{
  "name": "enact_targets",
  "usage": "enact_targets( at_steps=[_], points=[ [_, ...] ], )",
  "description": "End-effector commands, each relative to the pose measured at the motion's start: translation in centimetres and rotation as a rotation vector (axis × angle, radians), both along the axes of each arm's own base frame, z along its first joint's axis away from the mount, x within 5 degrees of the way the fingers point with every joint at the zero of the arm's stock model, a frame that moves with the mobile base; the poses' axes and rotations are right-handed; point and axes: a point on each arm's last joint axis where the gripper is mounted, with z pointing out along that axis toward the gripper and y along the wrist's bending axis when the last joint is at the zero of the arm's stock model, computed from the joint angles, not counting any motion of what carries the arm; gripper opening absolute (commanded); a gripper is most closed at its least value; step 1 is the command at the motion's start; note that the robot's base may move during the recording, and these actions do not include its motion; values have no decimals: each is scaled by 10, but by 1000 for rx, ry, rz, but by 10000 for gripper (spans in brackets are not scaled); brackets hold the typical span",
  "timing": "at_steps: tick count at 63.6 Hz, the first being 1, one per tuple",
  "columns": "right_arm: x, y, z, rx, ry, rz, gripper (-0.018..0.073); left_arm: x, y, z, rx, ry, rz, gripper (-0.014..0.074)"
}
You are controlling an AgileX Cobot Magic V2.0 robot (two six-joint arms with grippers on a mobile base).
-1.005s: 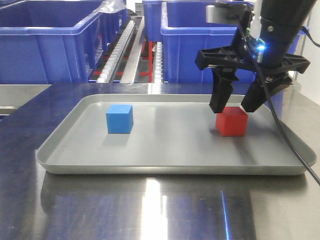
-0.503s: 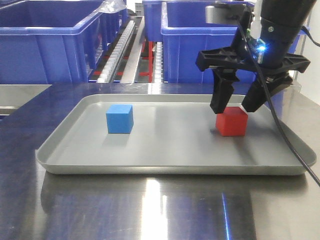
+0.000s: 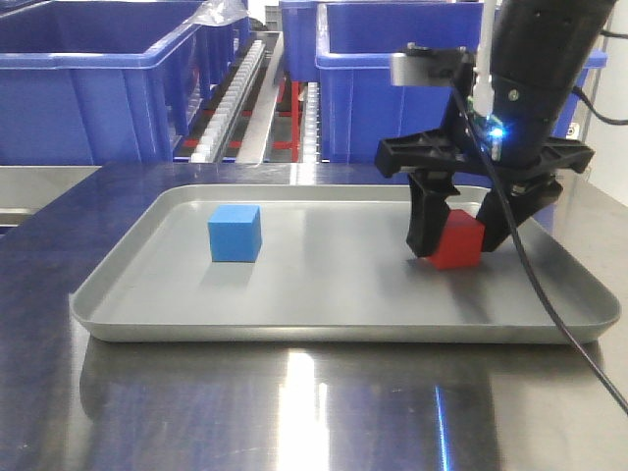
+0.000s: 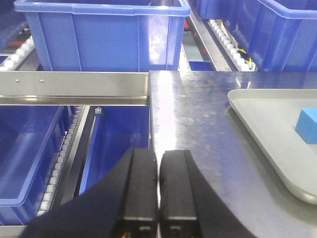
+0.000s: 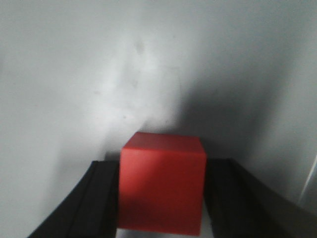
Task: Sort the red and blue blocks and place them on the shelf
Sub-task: 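Close the right gripper on the red cube, then lift the red cube up off the tray with the right gripper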
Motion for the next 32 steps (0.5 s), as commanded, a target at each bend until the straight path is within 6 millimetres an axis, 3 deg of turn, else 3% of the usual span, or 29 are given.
enact_targets(
  at_steps=[1, 10, 27, 32],
  points=[
    [4, 1, 26, 35, -101, 7, 480, 0, -2, -1, -11, -73, -21, 125],
    [5, 0, 27, 25, -120, 14, 392, 0, -2, -1, -11, -73, -21, 125],
    [4, -1, 35, 33, -155, 15, 48, 0, -2, -1, -11, -73, -21, 125],
    [3, -2, 44, 52, -198, 12, 57, 0, -2, -1, -11, -73, -21, 125]
  ],
)
